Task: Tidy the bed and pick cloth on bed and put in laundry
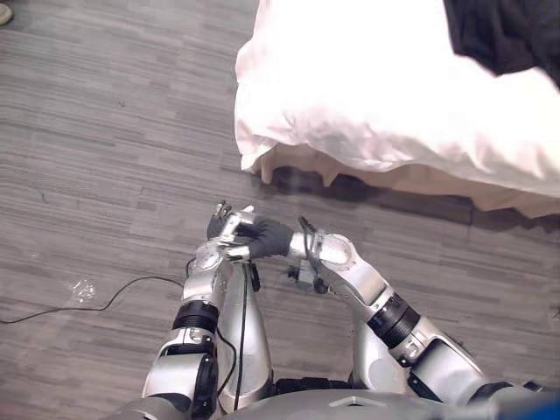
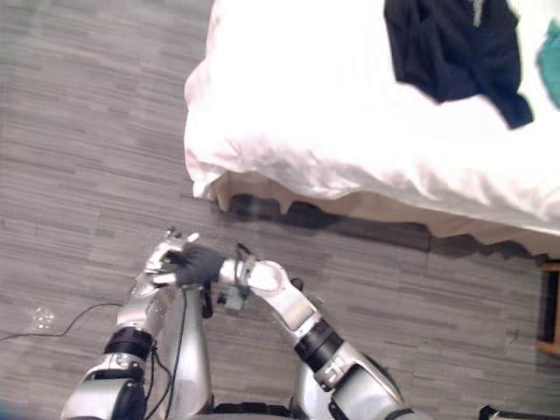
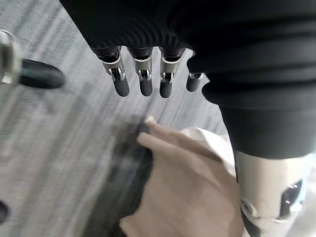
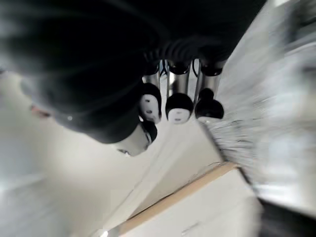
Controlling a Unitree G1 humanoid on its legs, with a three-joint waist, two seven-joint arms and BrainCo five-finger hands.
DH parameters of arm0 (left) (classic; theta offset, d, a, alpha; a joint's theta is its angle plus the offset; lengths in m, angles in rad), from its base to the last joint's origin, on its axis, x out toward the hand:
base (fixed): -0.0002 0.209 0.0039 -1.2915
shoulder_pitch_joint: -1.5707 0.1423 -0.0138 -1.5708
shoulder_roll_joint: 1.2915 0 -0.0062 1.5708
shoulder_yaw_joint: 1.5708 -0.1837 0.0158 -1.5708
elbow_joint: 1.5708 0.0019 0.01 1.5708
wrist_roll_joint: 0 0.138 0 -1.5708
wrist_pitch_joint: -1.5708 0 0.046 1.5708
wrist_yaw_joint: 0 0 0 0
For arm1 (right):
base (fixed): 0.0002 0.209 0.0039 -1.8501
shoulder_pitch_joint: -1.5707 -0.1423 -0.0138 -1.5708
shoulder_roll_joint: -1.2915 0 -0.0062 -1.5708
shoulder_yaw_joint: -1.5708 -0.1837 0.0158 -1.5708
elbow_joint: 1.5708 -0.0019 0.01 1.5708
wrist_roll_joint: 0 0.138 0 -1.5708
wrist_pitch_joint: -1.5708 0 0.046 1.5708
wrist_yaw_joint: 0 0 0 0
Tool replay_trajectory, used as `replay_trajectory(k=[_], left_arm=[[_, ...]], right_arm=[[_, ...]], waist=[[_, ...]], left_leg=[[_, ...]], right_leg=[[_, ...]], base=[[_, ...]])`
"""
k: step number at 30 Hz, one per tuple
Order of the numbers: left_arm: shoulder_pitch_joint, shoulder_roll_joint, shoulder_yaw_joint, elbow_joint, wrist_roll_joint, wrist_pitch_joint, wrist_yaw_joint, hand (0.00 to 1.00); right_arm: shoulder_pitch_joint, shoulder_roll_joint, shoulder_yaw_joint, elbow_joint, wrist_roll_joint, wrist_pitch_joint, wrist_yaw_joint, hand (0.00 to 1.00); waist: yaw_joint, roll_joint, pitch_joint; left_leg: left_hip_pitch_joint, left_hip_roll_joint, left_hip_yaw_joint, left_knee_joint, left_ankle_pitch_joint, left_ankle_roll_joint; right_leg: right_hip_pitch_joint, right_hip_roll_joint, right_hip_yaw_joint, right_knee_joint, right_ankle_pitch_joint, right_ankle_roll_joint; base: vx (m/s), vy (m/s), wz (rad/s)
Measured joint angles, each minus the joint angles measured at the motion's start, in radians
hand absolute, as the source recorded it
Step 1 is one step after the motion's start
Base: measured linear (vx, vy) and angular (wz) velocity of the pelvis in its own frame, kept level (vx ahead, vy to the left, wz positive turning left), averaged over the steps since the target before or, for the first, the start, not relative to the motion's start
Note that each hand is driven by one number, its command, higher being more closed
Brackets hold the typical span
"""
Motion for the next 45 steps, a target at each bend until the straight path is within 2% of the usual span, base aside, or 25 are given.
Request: replay_trajectory(k=[3, 5, 8, 9, 11, 13, 17, 19, 21, 23, 24, 25, 29, 32, 33, 34, 38, 39, 40, 42, 43, 45], left_arm=[[0.002, 0.005, -0.031, 0.056, 0.0, 0.011, 0.0, 0.0], [0.005, 0.015, -0.032, 0.083, 0.0, 0.014, -0.002, 0.0], [0.001, 0.014, -0.013, 0.085, -0.001, 0.014, -0.016, 0.0], [-0.003, 0.002, 0.008, 0.085, -0.001, 0.014, -0.029, 0.0], [-0.024, -0.037, 0.052, 0.083, -0.011, 0.013, -0.046, 0.0], [-0.056, -0.065, 0.097, 0.082, -0.032, 0.011, -0.059, 0.0], [-0.093, -0.084, 0.148, 0.072, -0.058, -0.001, -0.066, 0.0], [-0.111, -0.121, 0.177, 0.055, -0.058, -0.033, -0.064, 0.0], [-0.131, -0.149, 0.191, 0.053, -0.058, -0.049, -0.063, 0.0], [-0.17, -0.183, 0.208, 0.025, -0.06, -0.09, -0.037, 0.0], [-0.187, -0.186, 0.211, 0.005, -0.063, -0.108, -0.021, 0.0], [-0.209, -0.188, 0.215, -0.01, -0.08, -0.122, 0.0, 0.0], [-0.258, -0.174, 0.251, -0.071, -0.097, -0.11, 0.053, 0.0], [-0.262, -0.172, 0.256, -0.099, -0.096, -0.097, 0.079, 0.0], [-0.249, -0.168, 0.256, -0.103, -0.092, -0.085, 0.092, 0.0], [-0.223, -0.153, 0.262, -0.128, -0.084, -0.07, 0.108, 0.0], [-0.176, -0.119, 0.255, -0.168, -0.075, -0.023, 0.133, 0.0], [-0.151, -0.099, 0.256, -0.168, -0.075, -0.002, 0.131, 0.0], [-0.132, -0.091, 0.248, -0.169, -0.075, 0.013, 0.128, 0.0], [-0.094, -0.087, 0.236, -0.168, -0.076, 0.03, 0.114, 0.0], [-0.067, -0.09, 0.199, -0.168, -0.075, 0.036, 0.088, 0.0], [-0.041, -0.086, 0.154, -0.173, -0.072, 0.035, 0.059, 0.0]], right_arm=[[-0.093, 0.0, -0.13, 0.001, 0.051, 0.001, -0.043, 1.0], [-0.198, 0.0, -0.253, 0.006, 0.099, 0.014, -0.106, 1.0], [-0.297, -0.001, -0.355, 0.006, 0.162, 0.022, -0.18, 1.0], [-0.342, -0.001, -0.391, 0.005, 0.19, 0.026, -0.216, 1.0], [-0.421, -0.009, -0.437, 0.003, 0.221, 0.029, -0.278, 1.0], [-0.48, -0.033, -0.459, -0.01, 0.24, 0.027, -0.337, 1.0], [-0.55, -0.084, -0.518, 0.005, 0.266, 0.025, -0.434, 1.0], [-0.619, -0.131, -0.574, 0.102, 0.273, 0.028, -0.515, 1.0], [-0.667, -0.163, -0.611, 0.199, 0.273, 0.039, -0.55, 1.0], [-0.698, -0.21, -0.65, 0.279, 0.273, 0.056, -0.597, 1.0], [-0.703, -0.225, -0.654, 0.273, 0.279, 0.05, -0.596, 1.0], [-0.71, -0.225, -0.644, 0.211, 0.288, 0.025, -0.592, 1.0], [-0.776, -0.22, -0.643, 0.193, 0.351, 0.02, -0.589, 1.0], [-0.706, -0.22, -0.655, 0.202, 0.429, 0.021, -0.542, 1.0], [-0.629, -0.221, -0.673, 0.215, 0.471, 0.022, -0.512, 1.0], [-0.52, -0.22, -0.705, 0.243, 0.5, 0.025, -0.483, 1.0], [-0.193, -0.225, -0.739, 0.301, 0.497, 0.073, -0.419, 1.0], [-0.087, -0.217, -0.744, 0.325, 0.493, 0.072, -0.375, 1.0], [0.01, -0.217, -0.742, 0.338, 0.476, 0.071, -0.325, 0.0], [0.124, -0.217, -0.741, 0.336, 0.472, 0.063, -0.251, 0.0], [0.225, -0.213, -0.739, 0.326, 0.465, 0.049, -0.185, 0.0], [0.314, -0.203, -0.742, 0.322, 0.455, 0.035, -0.138, 0.0]], waist=[[0.017, 0.003, -0.003], [0.02, 0.004, -0.003], [0.019, 0.008, -0.003], [0.02, 0.02, -0.013], [0.02, 0.061, -0.032], [0.022, 0.085, -0.037], [0.021, 0.099, -0.031], [0.024, 0.114, -0.023], [0.028, 0.134, 0.0], [0.038, 0.147, 0.029], [0.039, 0.16, 0.041], [0.038, 0.162, 0.051], [0.034, 0.16, 0.055], [0.022, 0.157, 0.057], [0.015, 0.154, 0.058], [0.001, 0.141, 0.06], [-0.025, 0.123, 0.071], [-0.044, 0.11, 0.081], [-0.057, 0.108, 0.081], [-0.071, 0.099, 0.081], [-0.08, 0.088, 0.075], [-0.086, 0.069, 0.065]], left_leg=[[0.019, -0.012, -0.007, 0.0, 0.003, 0.001], [0.027, -0.019, -0.005, 0.002, 0.007, 0.004], [0.026, -0.028, 0.001, 0.014, 0.004, 0.012], [0.003, -0.029, 0.005, 0.031, -0.009, 0.013], [-0.072, -0.028, 0.006, 0.066, -0.012, 0.016], [-0.151, -0.027, 0.016, 0.084, -0.005, 0.026], [-0.304, -0.025, -0.014, 0.137, 0.008, 0.024], [-0.416, -0.017, -0.033, 0.202, 0.009, 0.028], [-0.49, -0.013, -0.047, 0.258, 0.001, 0.034], [-0.585, -0.011, -0.056, 0.317, -0.005, 0.037], [-0.631, -0.011, -0.067, 0.343, -0.007, 0.039], [-0.689, -0.011, -0.067, 0.376, -0.011, 0.041], [-0.825, 0.007, -0.077, 0.511, -0.047, 0.046], [-0.836, 0.015, -0.076, 0.482, -0.044, 0.041], [-0.823, 0.031, -0.059, 0.466, -0.032, 0.04], [-0.809, 0.037, -0.037, 0.466, -0.023, 0.038], [-0.759, 0.071, -0.003, 0.414, -0.011, 0.039], [-0.707, 0.08, 0.028, 0.414, -0.016, 0.047], [-0.651, 0.092, 0.037, 0.393, -0.017, 0.048], [-0.55, 0.104, 0.063, 0.342, -0.016, 0.046], [-0.438, 0.109, 0.1, 0.288, -0.016, 0.046], [-0.338, 0.109, 0.135, 0.235, -0.017, 0.046]], right_leg=[[0.025, -0.005, -0.007, 0.002, 0.0, 0.0], [0.029, -0.014, -0.004, 0.016, -0.001, 0.001], [0.015, -0.033, 0.005, 0.046, -0.019, 0.007], [-0.014, -0.043, 0.011, 0.07, -0.028, 0.003], [-0.091, -0.052, 0.02, 0.102, -0.032, -0.002], [-0.177, -0.066, 0.027, 0.132, -0.032, -0.001], [-0.314, -0.074, 0.019, 0.191, -0.033, -0.003], [-0.412, -0.08, 0.02, 0.244, -0.04, -0.009], [-0.475, -0.084, 0.026, 0.294, -0.049, -0.005], [-0.574, -0.099, 0.047, 0.356, -0.056, -0.002], [-0.616, -0.101, 0.05, 0.381, -0.058, 0.001], [-0.683, -0.109, 0.067, 0.423, -0.067, 0.013], [-0.839, -0.114, 0.123, 0.558, -0.097, 0.013], [-0.852, -0.097, 0.125, 0.527, -0.081, 0.039], [-0.853, -0.079, 0.156, 0.608, -0.09, 0.056], [-0.819, -0.053, 0.201, 0.615, -0.16, 0.028], [-0.791, -0.011, 0.204, 0.544, -0.144, 0.051], [-0.732, -0.017, 0.215, 0.524, -0.136, 0.033], [-0.674, -0.005, 0.209, 0.483, -0.133, 0.035], [-0.577, 0.009, 0.203, 0.41, -0.105, 0.041], [-0.479, 0.023, 0.21, 0.339, -0.079, 0.041], [-0.393, 0.031, 0.216, 0.274, -0.065, 0.042]], base=[[0.0, 0.022, 0.13], [-0.03, 0.022, 0.08], [-0.06, 0.017, 0.01], [-0.09, 0.018, -0.08], [-0.1, 0.031, -0.1], [-0.07, 0.015, 0.0], [-0.05, -0.033, 0.06], [-0.04, -0.009, 0.0], [-0.06, 0.007, -0.01], [-0.07, 0.012, -0.05], [-0.07, 0.025, -0.07], [-0.09, 0.022, -0.08], [-0.1, 0.015, -0.12], [-0.11, 0.034, -0.1], [-0.04, -0.047, 0.21], [-0.07, -0.078, 0.29], [-0.04, 0.016, -0.37], [0.01, 0.04, -0.3], [0.03, 0.053, -0.31], [0.03, 0.064, -0.34], [0.04, 0.057, -0.26], [0.06, 0.046, -0.26]])
